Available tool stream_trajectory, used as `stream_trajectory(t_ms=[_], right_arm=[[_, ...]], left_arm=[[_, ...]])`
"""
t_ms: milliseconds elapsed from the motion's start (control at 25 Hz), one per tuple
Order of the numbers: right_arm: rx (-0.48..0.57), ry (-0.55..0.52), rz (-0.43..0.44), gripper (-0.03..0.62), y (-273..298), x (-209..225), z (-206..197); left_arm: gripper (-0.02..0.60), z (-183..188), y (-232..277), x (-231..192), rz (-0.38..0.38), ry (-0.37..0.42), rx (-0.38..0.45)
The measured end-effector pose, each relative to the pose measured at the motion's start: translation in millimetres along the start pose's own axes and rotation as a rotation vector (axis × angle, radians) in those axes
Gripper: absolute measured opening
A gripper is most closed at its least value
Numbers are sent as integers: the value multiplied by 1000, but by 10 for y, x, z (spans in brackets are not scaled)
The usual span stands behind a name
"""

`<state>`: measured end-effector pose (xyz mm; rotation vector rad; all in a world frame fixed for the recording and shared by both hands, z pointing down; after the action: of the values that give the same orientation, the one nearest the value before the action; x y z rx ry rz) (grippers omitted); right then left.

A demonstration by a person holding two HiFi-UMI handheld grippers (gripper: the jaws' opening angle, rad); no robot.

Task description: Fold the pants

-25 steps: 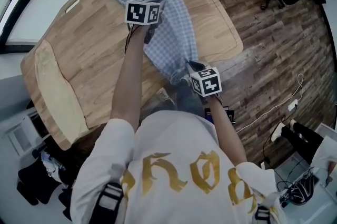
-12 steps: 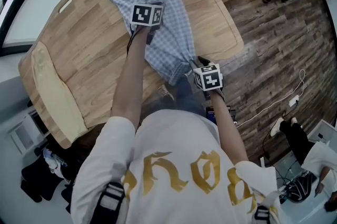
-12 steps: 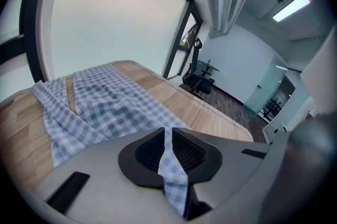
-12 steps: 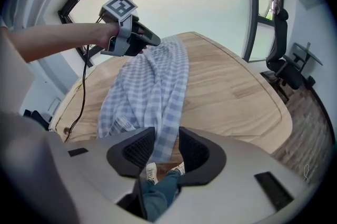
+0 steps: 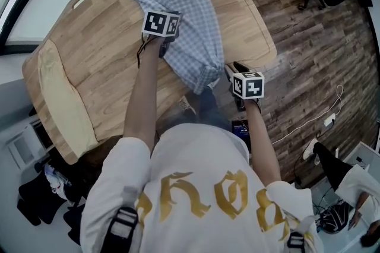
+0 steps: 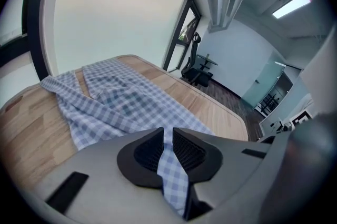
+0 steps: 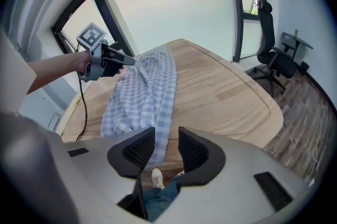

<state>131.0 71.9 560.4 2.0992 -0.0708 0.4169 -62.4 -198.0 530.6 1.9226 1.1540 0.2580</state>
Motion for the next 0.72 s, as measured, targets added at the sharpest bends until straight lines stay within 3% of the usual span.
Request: stream_trajectory(t_ms=[120,320,520,640,720], right_arm=[[23,-55,65,112,-14,-283,104],[-2,-201,189,110,104,-851,235],[-115,-388,176,62,394,-1025,164],[-225,-458,183,37,385,-957,-25],[-269,-444,177,37,340,-827,-166]], left_arm=[[43,-95,34,45,-38,8,-55],[43,-281,202,198,-133,23,-178],[46,-486,385,306,-108,86,-294],[46,-546,414,306,-92,65,-279],[46,-556,407,290,-92,49,-261]])
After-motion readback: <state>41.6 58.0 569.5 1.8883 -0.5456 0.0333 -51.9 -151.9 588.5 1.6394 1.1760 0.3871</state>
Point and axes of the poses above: the fingertips, and each gripper's own axes: y forward along the fingers, x to its right, z out of its top, the point moved 10 cm from there along -y, backward along the fingers, and after that the axes turned 6 degrees about y, right-handed, at the moved point
